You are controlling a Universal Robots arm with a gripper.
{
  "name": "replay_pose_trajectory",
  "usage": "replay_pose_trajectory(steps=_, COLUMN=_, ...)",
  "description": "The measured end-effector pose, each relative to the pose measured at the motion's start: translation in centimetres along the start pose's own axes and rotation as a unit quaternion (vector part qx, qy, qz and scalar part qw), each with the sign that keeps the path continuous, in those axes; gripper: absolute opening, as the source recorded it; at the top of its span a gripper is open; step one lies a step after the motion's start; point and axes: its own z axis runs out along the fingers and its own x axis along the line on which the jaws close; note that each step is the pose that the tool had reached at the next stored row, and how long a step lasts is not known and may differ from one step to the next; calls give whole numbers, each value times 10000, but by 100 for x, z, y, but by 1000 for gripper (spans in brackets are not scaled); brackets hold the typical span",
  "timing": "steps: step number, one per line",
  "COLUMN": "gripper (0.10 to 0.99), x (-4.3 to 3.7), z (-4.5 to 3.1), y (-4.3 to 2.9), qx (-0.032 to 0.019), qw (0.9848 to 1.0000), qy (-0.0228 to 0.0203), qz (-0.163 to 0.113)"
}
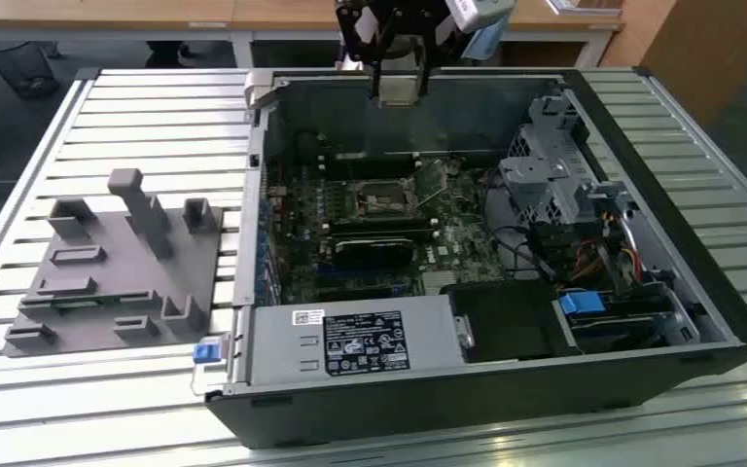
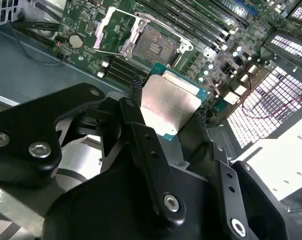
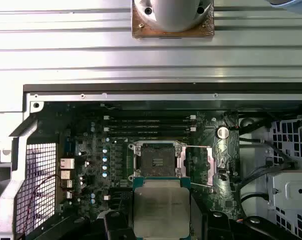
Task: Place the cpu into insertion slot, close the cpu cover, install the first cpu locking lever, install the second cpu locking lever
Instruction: 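Place the cpu into insertion slot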
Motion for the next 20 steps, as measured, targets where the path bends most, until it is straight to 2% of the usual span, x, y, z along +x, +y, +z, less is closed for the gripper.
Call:
replay_pose_trajectory(steps=12, gripper=541, x=0, z=0, y=0, qx=-1, qw=10000, qy=-8, qz=83)
replay_pose_trajectory(steps=20, gripper=541, x=0, z=2, y=0, qx=-8, qw=9992, qy=-37, qz=408)
